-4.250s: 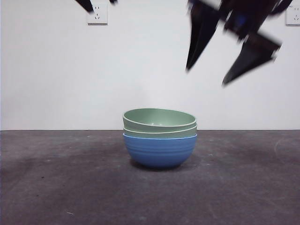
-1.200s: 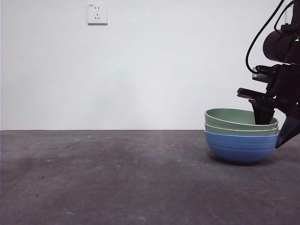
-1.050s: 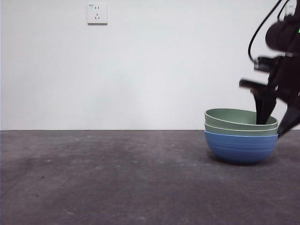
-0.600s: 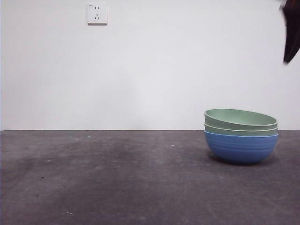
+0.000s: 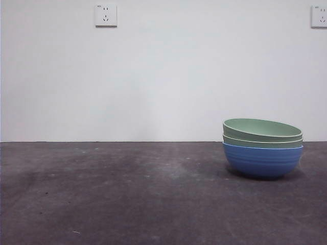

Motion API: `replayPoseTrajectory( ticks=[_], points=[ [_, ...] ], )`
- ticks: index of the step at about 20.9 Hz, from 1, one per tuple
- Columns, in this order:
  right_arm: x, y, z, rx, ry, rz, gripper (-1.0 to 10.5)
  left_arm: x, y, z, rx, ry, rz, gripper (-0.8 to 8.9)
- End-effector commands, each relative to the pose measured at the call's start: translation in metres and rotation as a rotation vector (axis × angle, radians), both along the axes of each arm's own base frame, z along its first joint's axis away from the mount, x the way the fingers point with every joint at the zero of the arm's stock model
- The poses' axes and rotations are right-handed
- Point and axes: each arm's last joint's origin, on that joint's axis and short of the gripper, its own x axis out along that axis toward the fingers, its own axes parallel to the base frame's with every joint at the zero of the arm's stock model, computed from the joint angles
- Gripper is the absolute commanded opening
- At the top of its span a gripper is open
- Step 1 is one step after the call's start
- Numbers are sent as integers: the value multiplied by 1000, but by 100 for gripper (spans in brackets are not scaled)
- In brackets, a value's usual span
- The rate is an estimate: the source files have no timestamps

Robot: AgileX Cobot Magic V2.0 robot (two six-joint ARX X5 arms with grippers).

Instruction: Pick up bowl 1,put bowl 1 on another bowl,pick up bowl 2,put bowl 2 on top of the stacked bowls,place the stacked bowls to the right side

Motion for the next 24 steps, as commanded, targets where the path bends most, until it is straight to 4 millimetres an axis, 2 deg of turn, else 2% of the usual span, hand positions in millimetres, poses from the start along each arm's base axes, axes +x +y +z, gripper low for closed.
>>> replayPoseTrajectory(
  ticks=[1,16,19,22,24],
  points=[
    [0,0,-3,-4,6,6,-1,-2,1,-4,34,37,-10,-4],
    [0,0,-2,-7,5,4,3,-1,1,-1,19,-4,3,-4],
    [0,0,-2,-7,4,4,3,-6,17,16,-49,-147,37,-4],
    [0,0,-2,-7,5,4,3,-19,47,39,-188,-417,99,-4],
    [0,0,-2,-7,5,4,3,-32,67,40,-243,-559,134,-4]
  ],
)
